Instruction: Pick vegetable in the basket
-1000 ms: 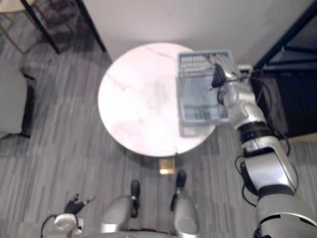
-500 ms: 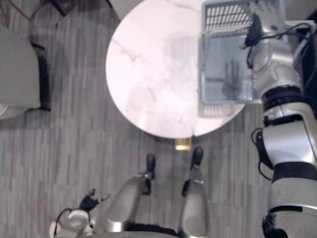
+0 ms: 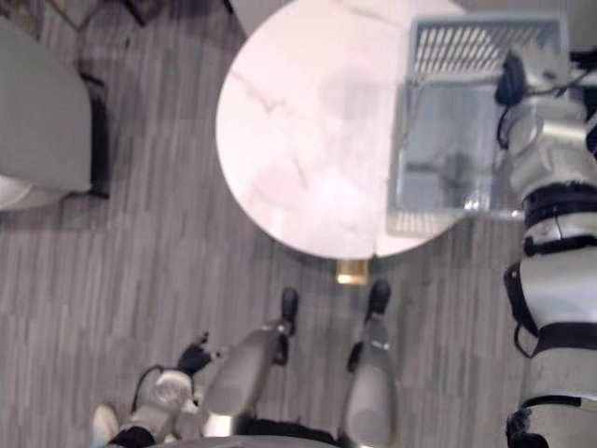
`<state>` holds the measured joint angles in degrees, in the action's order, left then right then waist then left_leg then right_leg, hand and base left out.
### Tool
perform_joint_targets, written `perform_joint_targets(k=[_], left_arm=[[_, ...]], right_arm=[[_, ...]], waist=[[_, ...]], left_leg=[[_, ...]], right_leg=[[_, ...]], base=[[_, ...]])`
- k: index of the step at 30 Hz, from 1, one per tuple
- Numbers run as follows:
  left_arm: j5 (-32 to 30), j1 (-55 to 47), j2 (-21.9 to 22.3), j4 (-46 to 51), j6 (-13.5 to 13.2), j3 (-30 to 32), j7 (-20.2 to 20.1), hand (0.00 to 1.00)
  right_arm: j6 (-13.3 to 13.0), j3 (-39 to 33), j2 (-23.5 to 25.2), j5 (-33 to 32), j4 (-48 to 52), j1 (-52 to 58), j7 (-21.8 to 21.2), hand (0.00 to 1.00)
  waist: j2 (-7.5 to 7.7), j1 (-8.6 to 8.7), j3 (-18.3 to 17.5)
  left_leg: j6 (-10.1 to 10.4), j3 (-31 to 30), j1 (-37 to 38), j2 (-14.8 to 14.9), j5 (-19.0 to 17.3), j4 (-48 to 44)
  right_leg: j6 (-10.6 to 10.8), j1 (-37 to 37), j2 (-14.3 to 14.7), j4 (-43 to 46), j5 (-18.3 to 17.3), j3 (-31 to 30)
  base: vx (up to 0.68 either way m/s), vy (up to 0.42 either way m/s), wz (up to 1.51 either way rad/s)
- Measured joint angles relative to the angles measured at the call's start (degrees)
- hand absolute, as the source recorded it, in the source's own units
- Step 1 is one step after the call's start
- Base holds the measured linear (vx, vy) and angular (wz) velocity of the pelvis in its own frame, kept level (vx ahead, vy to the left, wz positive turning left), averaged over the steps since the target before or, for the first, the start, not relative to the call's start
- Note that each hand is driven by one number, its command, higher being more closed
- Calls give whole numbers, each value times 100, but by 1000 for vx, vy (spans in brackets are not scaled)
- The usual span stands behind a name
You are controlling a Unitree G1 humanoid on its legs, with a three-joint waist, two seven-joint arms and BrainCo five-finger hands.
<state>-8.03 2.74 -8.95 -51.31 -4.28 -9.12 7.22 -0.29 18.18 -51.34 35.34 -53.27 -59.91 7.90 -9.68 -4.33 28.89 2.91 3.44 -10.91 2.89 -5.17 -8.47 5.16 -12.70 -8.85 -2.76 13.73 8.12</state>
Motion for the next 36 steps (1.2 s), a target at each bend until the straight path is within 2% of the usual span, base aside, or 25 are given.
perform_joint_targets(k=[3,4,6,7,8,9,10,11,12,13,14,16,17,18,19,20,21,23,25,28,30,32,33,35,36], left_arm=[[-236,-16,-54,104,13,0,-110,0],[-277,-20,-124,97,50,1,-141,0],[-600,-29,-174,99,122,15,-208,0],[-722,-25,-201,105,125,25,-239,0],[-808,-24,-220,106,127,38,-256,0],[-891,-45,-298,109,133,62,-272,0],[-929,-99,-380,104,182,151,-270,0],[-930,-143,-431,106,203,243,-269,0],[-926,-188,-462,106,244,416,-261,0],[-923,-190,-448,106,282,601,-258,0],[-923,-195,-412,104,308,693,-259,0],[-930,-229,-277,93,363,774,-265,0],[-966,-247,-240,91,363,804,-264,0],[-1081,-256,-170,84,364,903,-266,0],[-1092,-276,-130,45,373,979,-263,0],[-1092,-296,-121,23,374,982,-263,0],[-1092,-404,-90,-24,374,1030,-258,0],[-1071,-648,18,-20,369,1129,-231,0],[-1004,-969,136,-20,414,1233,-101,0],[-786,-1157,247,-5,430,1407,54,0],[-761,-1187,384,20,439,1446,131,0],[-598,-1185,448,120,435,1453,138,0],[-585,-1160,481,174,436,1450,137,0],[-585,-1194,499,224,437,1461,127,0],[-585,-1254,414,201,447,1579,113,0]], right_arm=[[40,-721,214,-407,809,1231,-104,100],[69,-1024,443,-641,1154,1749,-136,100],[91,-1413,831,-986,1677,2495,-167,100],[88,-1626,1098,-1180,1984,2912,-190,100],[86,-1725,1259,-1243,2105,3096,-187,100],[82,-1833,1609,-1374,2252,3378,-176,100],[82,-1831,1964,-1486,2317,3589,-149,100],[79,-1830,2119,-1542,2322,3695,-132,100],[77,-1835,2345,-1624,2340,3848,-113,100],[72,-1858,2482,-1723,2446,4048,-95,100],[73,-1892,2559,-1740,2518,4164,-97,100],[75,-2164,2912,-1746,2809,4916,-94,100],[75,-2250,2993,-1770,2851,5105,-94,100],[70,-2402,3064,-1789,2952,5341,-38,100],[77,-2526,3130,-1856,3062,5473,-22,100],[80,-2550,3188,-1914,3060,5557,-9,100],[96,-2553,3319,-2065,3048,5731,-7,100],[118,-2407,3494,-2162,2987,5859,-20,100],[144,-2115,3662,-2180,2688,5878,-92,100],[189,-2051,3682,-2186,2354,5884,-95,100],[211,-2249,3666,-2189,2063,5887,-85,100],[287,-2535,3653,-2194,1708,5918,-43,100],[330,-2724,3650,-2252,1448,5988,14,100],[411,-2892,3692,-2298,1038,6153,62,100],[466,-2933,3796,-2294,836,6278,62,100]], waist=[[217,209,-32],[391,309,-43],[522,430,-124],[543,464,-136],[547,478,-143],[624,516,-202],[813,478,-319],[926,426,-420],[1009,335,-527],[978,278,-575],[956,264,-590],[890,337,-805],[875,406,-886],[828,561,-959],[789,582,-998],[778,575,-1020],[748,561,-1041],[776,495,-1069],[706,160,-1164],[686,35,-1204],[693,-48,-1281],[609,-60,-1347],[576,-54,-1386],[669,-125,-1521],[856,-65,-1750]], left_leg=[[-48,267,479,-44,-108,39],[-35,468,710,-77,-202,27],[-9,853,982,23,-274,28],[-10,1240,1196,129,-275,84],[-11,1485,1305,232,-276,113],[-3,1968,1483,412,-337,131],[116,2437,1656,494,-462,81],[171,2694,1712,525,-529,7],[312,3195,1817,700,-694,-223],[420,3656,1978,854,-776,-389],[437,3890,2112,923,-788,-396],[438,4679,2474,1182,-788,-617],[437,4807,2503,1266,-787,-774],[434,4983,2573,1509,-751,-1309],[356,5017,2597,1845,-543,-2089],[155,4932,2571,2043,-345,-2562],[-422,4384,2309,2394,-135,-3567],[-133,2812,1589,2021,-647,-4333],[-4,1536,909,1374,-996,-4324],[28,875,219,877,-1126,-3627],[66,765,-132,584,-1121,-2641],[135,1054,-277,410,-824,-1600],[79,1579,-278,389,-498,-1024],[-419,2075,-177,370,-8,-844],[-712,2152,-130,214,-128,-923]], right_leg=[[19,239,-93,265,-388,-217],[100,304,-122,399,-632,-377],[-126,304,-128,552,-904,-173],[-659,271,-339,862,-1249,784],[-932,263,-480,1081,-1433,1372],[-1278,231,-876,1680,-1698,2533],[-1516,209,-1338,2447,-1863,3541],[-1595,228,-1486,2677,-1930,3949],[-1419,210,-1497,2813,-2034,4357],[-1388,181,-1214,2781,-2037,4477],[-1364,165,-1057,2718,-2041,4374],[-1112,46,-535,2585,-2181,3637],[-1088,4,-444,2571,-2230,3503],[-1092,-9,-205,2539,-2316,3208],[-1108,33,54,2461,-2371,2842],[-1097,103,215,2354,-2394,2636],[-1089,337,559,2068,-2368,2211],[-1155,549,884,1868,-2369,1475],[-1286,840,1229,1578,-2308,523],[-1241,1190,1342,1399,-2309,-289],[-1152,1324,1343,1289,-2353,-731],[-1080,1574,1333,1135,-2410,-993],[-966,1757,1334,1061,-2501,-1081],[-778,1908,1288,1274,-2891,-1211],[-544,1880,1097,1681,-3259,-1225]], base=[[-11,27,-44],[-8,-6,-74],[14,-9,-107],[60,45,-123],[92,42,-160],[138,27,-181],[149,-35,-192],[190,-93,-216],[189,-154,-222],[197,-167,-222],[188,-150,-207],[169,-129,-178],[207,-135,-153],[258,-126,-161],[265,-109,-174],[282,-107,-192],[287,-108,-175],[305,-94,-207],[314,33,-268],[282,101,-180],[382,204,-123],[377,205,-68],[416,223,-46],[485,248,-45],[616,229,-29]])
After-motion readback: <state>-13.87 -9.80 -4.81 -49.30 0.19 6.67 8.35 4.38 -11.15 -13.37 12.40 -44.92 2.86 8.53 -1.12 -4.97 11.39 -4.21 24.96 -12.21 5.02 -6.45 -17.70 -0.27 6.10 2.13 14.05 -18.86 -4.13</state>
